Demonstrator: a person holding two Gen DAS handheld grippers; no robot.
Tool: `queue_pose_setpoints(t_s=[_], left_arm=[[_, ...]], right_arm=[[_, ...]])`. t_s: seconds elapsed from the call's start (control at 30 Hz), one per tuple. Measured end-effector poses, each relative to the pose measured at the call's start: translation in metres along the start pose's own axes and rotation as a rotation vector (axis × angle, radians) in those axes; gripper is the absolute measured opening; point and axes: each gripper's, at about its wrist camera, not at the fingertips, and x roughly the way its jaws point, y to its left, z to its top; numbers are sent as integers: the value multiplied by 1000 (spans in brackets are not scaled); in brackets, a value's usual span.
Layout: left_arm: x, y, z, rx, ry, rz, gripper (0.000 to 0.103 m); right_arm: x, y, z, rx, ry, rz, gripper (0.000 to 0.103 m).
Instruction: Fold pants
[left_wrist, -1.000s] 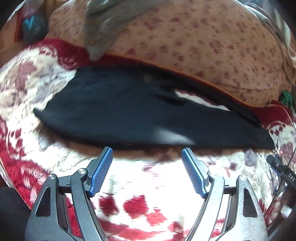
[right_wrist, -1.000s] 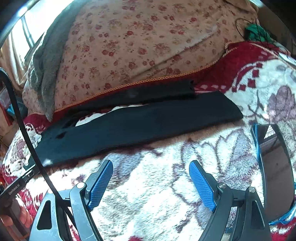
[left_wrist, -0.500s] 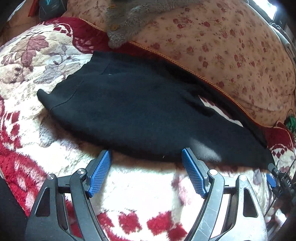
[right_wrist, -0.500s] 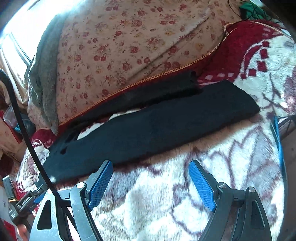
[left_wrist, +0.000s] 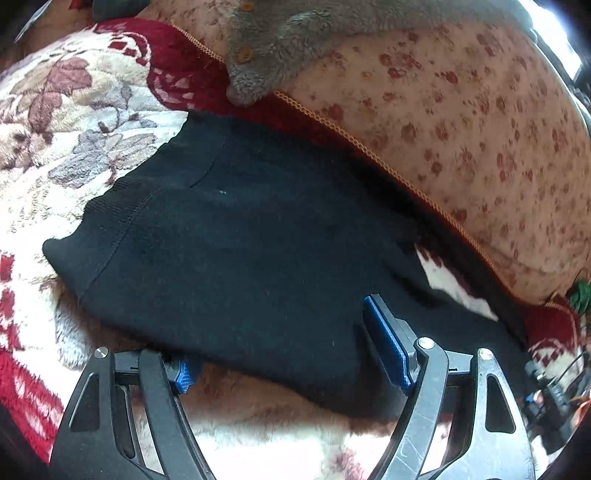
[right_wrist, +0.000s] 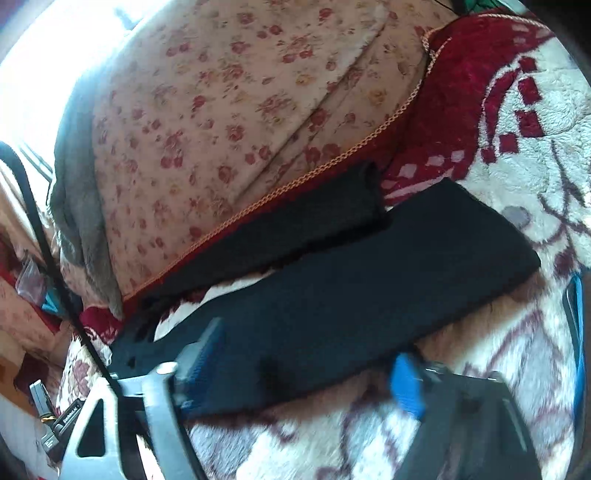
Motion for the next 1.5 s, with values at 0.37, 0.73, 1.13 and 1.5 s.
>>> queue_pose_setpoints(t_s=[0.37,0.73,1.13,1.5], left_arm=[[-7,-7,3,127,-36,61,13],[-41,10,9,120,-73,35,11],[-75,54,-22,147,-34,54,11],[-83,89,-37,78,-15,55,27]], right_arm=[[-8,6,3,-88,-15,-9,14],[-28,25,-7,-176,-25,-7,10],[-59,36,-53,-186,25,51,10],[-65,0,-72,-63,88,44,11]])
